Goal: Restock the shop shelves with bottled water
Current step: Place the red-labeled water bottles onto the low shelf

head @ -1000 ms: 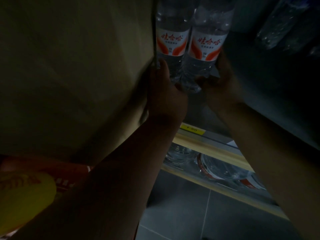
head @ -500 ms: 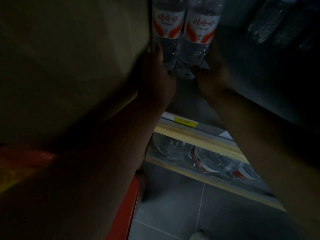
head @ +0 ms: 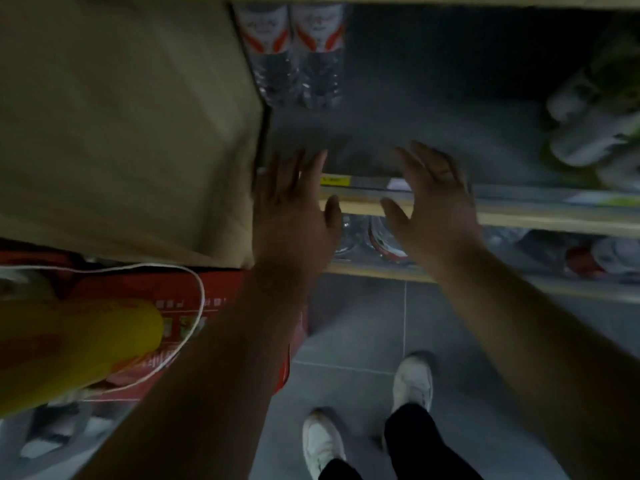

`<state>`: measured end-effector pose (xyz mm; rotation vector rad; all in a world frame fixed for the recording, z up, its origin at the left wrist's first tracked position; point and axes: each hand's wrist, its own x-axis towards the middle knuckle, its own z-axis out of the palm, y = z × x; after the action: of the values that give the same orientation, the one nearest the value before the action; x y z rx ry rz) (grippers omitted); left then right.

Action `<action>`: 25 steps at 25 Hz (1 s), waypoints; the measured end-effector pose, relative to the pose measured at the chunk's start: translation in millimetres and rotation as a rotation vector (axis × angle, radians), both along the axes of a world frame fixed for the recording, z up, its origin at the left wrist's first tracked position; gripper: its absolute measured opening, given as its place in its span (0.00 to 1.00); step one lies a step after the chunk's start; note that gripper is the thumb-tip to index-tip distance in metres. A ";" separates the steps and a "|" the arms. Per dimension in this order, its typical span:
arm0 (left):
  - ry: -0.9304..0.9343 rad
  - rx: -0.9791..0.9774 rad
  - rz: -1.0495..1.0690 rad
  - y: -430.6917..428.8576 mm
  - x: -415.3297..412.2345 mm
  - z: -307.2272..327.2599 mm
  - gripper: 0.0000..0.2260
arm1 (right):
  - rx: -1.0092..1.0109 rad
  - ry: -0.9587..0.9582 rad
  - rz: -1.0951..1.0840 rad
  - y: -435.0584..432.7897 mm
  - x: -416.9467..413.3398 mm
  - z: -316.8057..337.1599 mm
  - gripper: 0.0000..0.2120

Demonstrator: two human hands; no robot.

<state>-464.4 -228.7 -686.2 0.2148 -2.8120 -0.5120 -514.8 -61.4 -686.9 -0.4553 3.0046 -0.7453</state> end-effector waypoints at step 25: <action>-0.505 -0.282 -1.046 501.4 124.9 11.3 0.35 | -0.061 -0.602 -1.059 478.7 315.5 -5.9 0.40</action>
<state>-339.4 272.7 -674.9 -1.4167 -3.2278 -0.2425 -199.2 417.3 -692.8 1.2197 2.4392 -0.7660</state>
